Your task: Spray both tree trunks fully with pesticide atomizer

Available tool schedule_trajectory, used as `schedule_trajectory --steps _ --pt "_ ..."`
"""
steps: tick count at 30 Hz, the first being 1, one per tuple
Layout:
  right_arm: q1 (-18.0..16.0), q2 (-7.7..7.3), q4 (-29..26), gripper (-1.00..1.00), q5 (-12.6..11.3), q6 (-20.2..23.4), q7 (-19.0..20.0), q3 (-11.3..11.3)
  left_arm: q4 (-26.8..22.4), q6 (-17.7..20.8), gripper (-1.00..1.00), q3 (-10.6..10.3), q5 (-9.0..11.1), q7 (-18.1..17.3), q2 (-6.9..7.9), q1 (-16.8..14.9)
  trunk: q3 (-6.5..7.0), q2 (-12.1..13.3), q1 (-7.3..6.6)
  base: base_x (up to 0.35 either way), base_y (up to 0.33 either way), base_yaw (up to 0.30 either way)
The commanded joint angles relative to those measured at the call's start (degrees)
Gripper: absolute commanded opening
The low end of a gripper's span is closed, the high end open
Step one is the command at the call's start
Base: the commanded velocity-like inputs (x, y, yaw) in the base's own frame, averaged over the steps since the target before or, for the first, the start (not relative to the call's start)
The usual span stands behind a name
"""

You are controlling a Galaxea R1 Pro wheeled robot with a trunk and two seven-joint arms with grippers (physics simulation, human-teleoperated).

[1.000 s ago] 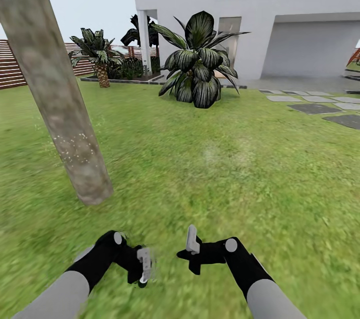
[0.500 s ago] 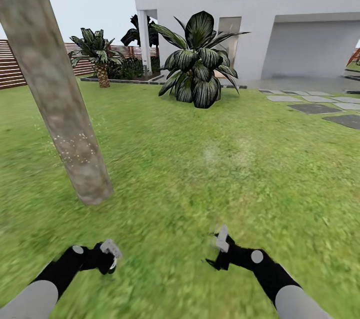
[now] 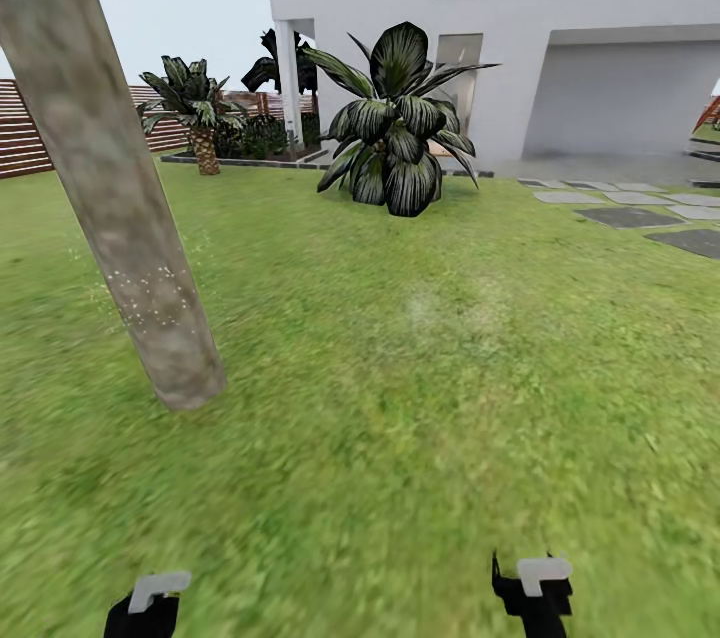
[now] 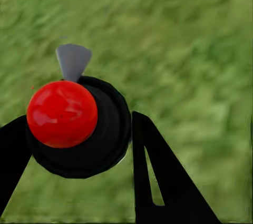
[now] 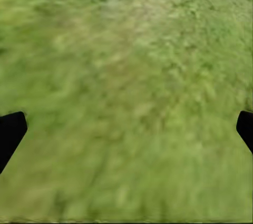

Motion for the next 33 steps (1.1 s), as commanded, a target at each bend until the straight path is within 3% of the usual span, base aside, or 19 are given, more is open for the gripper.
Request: schedule_trajectory --steps 1,6,9,12,19,33 --pt "0.2 0.16 0.1 1.0 0.6 -0.2 -0.3 -0.4 1.3 -0.3 -1.0 0.4 0.5 -0.1 -0.01 0.0 -0.04 0.0 -0.01 0.0 0.0 0.0" --pt "1.6 0.47 0.1 1.0 -0.2 -0.2 -0.5 -0.6 3.1 -3.5 -1.0 0.3 1.3 -0.1 0.22 2.2 -0.02 0.0 -0.01 0.0 0.0 -0.049" --pt "1.6 0.47 0.1 1.0 -5.8 -0.2 -0.4 -0.5 3.1 -3.6 -1.0 0.3 1.3 -0.1 0.23 2.2 0.0 0.0 -0.01 0.0 0.0 -0.287" --pt "1.6 0.47 0.1 1.0 -8.4 -0.2 -0.4 -0.5 3.1 -3.6 -1.0 0.3 1.3 -0.1 0.23 2.2 0.01 0.0 -0.01 0.0 0.0 -0.298" --pt "1.6 0.47 0.1 1.0 -9.0 -0.2 -0.3 -0.5 3.1 -3.6 -1.0 0.3 1.4 -0.1 0.29 2.3 0.01 0.0 -0.01 -0.027 0.004 -0.3" --pt "1.6 0.55 0.1 1.0 -9.0 -0.2 -0.3 -0.5 3.0 -3.6 -1.0 0.4 1.4 -0.1 0.58 2.3 0.01 0.0 -0.01 -0.287 0.164 -0.3"
